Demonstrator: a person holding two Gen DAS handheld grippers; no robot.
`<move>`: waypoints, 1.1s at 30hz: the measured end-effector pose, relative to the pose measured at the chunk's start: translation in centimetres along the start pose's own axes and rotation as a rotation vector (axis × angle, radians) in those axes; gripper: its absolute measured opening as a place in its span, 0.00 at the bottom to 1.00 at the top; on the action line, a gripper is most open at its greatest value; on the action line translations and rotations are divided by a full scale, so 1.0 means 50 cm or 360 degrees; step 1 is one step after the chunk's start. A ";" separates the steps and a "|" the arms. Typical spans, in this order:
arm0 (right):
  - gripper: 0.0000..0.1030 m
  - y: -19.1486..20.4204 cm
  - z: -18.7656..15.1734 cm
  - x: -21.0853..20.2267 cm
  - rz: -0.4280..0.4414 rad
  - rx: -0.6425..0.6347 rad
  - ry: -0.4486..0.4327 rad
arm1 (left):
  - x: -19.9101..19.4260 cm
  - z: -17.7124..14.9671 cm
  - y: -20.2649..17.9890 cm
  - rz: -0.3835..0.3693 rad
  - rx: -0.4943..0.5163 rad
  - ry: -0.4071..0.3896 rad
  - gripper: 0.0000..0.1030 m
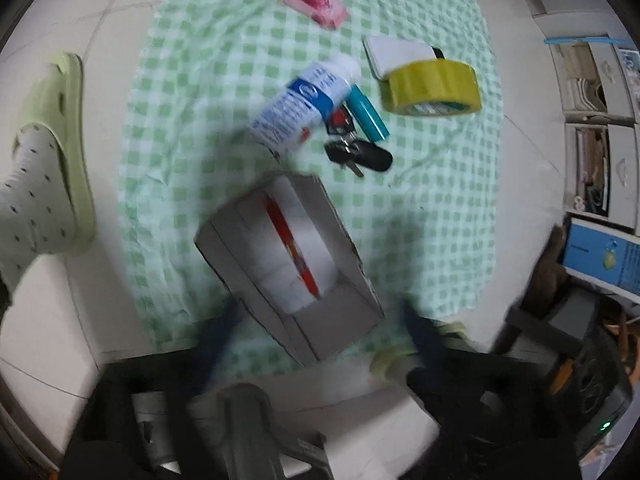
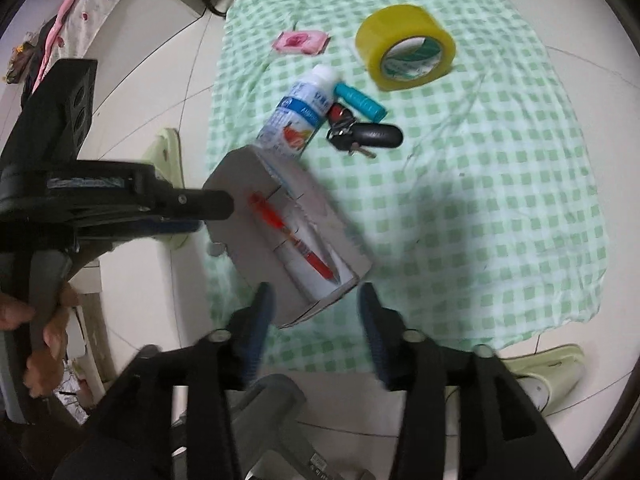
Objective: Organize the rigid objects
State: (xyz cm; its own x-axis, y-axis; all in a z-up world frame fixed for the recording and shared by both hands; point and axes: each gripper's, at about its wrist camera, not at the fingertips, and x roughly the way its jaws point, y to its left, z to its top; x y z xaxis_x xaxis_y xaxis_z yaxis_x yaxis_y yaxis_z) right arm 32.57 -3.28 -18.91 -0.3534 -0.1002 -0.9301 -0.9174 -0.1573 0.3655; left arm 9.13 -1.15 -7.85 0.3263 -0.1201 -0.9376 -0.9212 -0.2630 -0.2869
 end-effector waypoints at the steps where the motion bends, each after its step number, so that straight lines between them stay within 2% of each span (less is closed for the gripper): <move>1: 0.72 -0.006 0.016 0.006 -0.0016 -0.0026 -0.0009 | -0.008 -0.001 0.000 0.0023 0.0010 -0.0030 0.92; 2: 0.82 -0.010 0.024 0.006 -0.0031 -0.0047 -0.0018 | -0.014 0.001 -0.007 0.0031 0.0021 -0.0042 0.92; 3: 0.84 -0.018 0.039 0.010 -0.0077 -0.0104 -0.0021 | -0.019 0.005 -0.011 0.0022 0.0027 -0.0044 0.92; 5: 0.84 -0.006 0.073 0.041 -0.0215 -0.0246 -0.0017 | -0.037 -0.004 -0.005 0.0004 0.0032 -0.0062 0.92; 7: 0.84 0.001 0.098 0.071 -0.0323 -0.0380 -0.0011 | -0.052 -0.005 -0.008 0.0031 0.0089 -0.0084 0.92; 8: 0.84 0.002 0.117 0.092 -0.0382 -0.0510 0.0009 | -0.060 -0.004 -0.020 0.0073 0.0155 -0.0095 0.92; 12: 0.85 -0.016 0.179 0.132 -0.0520 -0.0759 -0.0004 | -0.084 -0.004 -0.040 0.0208 0.0336 -0.0153 0.92; 14: 0.86 -0.026 0.209 0.148 -0.0513 -0.0785 0.0024 | -0.088 -0.010 -0.039 0.0283 0.0370 -0.0132 0.92; 16: 0.78 -0.013 0.231 0.171 -0.0440 -0.0813 0.0074 | -0.088 -0.011 -0.032 0.0298 0.0339 -0.0092 0.92; 17: 0.71 0.001 0.242 0.190 -0.0398 -0.0863 0.0103 | -0.091 -0.012 -0.025 0.0268 0.0294 -0.0084 0.92; 20: 0.61 0.026 0.265 0.231 -0.0308 -0.0972 0.0143 | -0.100 -0.006 -0.008 0.0152 0.0187 -0.0042 0.92; 22: 0.57 0.035 0.280 0.253 -0.0311 -0.0972 0.0161 | -0.109 0.002 -0.001 0.0107 0.0181 -0.0010 0.92; 25: 0.50 0.048 0.297 0.292 -0.0325 -0.0934 0.0226 | -0.118 0.018 -0.006 0.0173 0.0259 -0.0017 0.92; 26: 0.44 0.054 0.297 0.304 -0.0333 -0.0948 0.0241 | -0.119 0.022 -0.008 0.0224 0.0283 -0.0024 0.92; 28: 0.18 0.068 0.290 0.323 -0.0401 -0.1011 0.0255 | -0.118 0.020 -0.014 0.0265 0.0298 -0.0027 0.92; 30: 0.04 0.073 0.286 0.326 -0.0425 -0.0995 0.0283 | -0.118 0.014 -0.017 0.0260 0.0287 -0.0018 0.92; 33: 0.04 0.065 0.289 0.283 -0.0274 -0.0820 0.0282 | -0.112 0.008 -0.021 0.0252 0.0282 -0.0006 0.92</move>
State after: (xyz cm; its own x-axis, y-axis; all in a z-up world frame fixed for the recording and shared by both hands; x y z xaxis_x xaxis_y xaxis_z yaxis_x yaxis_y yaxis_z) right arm 21.93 8.97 -31.42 -0.1302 -0.1870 -0.9737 -0.7354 -0.6404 0.2214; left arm 8.16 0.16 -2.36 0.1745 -0.1427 -0.9743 -0.9837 -0.0690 -0.1660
